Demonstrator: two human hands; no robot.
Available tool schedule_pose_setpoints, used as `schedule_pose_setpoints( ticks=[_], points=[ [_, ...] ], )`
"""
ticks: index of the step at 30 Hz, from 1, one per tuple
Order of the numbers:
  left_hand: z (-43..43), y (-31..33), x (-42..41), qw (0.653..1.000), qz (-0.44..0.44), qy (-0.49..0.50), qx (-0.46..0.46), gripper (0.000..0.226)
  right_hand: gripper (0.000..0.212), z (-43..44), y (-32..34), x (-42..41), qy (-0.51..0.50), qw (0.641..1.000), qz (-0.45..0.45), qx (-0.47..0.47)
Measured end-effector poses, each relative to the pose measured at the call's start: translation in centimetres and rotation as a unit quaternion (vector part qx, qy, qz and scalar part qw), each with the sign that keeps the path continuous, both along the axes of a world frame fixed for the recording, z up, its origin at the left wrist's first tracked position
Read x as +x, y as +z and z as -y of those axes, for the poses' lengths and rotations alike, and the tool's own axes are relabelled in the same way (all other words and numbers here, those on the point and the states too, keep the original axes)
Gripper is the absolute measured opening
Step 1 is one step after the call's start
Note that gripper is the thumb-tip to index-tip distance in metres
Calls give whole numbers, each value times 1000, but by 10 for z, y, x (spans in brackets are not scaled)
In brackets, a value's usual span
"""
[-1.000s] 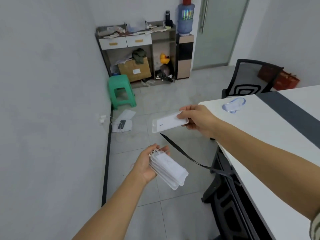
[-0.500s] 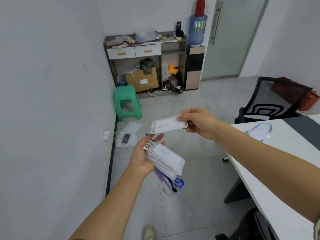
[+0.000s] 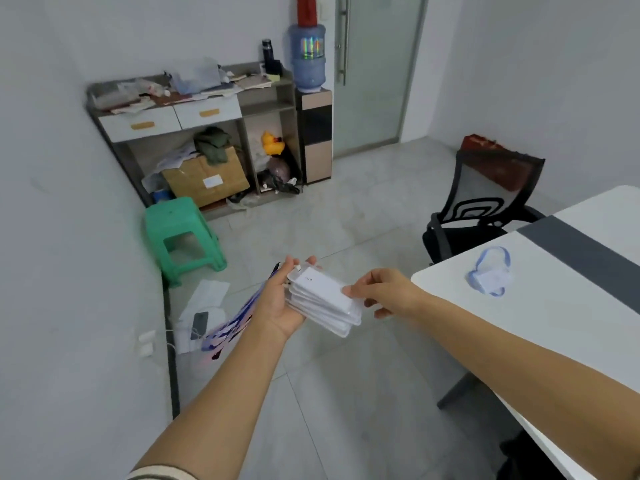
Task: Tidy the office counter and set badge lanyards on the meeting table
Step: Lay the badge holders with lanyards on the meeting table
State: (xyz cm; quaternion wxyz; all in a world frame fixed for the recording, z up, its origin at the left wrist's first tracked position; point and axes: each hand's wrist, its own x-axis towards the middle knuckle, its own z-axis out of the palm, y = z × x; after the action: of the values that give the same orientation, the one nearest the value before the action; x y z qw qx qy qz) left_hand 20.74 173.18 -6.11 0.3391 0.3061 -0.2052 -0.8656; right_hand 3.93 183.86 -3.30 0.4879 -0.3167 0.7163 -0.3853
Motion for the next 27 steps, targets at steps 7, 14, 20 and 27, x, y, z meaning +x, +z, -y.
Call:
schedule_pose_setpoints(
  ticks=[7,14,20,27],
  points=[
    [40,-20,-96,996,52,-70,1,5,33,31,-28,-74,-42,982,165,77],
    [84,-33,-217,988,92,-123,-1,4,27,65,-50,-193,-80,969,227,64],
    [103,-51,-314,973,143,-182,24,19,30,62,-76,-294,-128,966,213,71],
    [126,-69,-393,946,157,-283,14,20,31,15,-136,-409,-268,928,-98,237]
  ],
)
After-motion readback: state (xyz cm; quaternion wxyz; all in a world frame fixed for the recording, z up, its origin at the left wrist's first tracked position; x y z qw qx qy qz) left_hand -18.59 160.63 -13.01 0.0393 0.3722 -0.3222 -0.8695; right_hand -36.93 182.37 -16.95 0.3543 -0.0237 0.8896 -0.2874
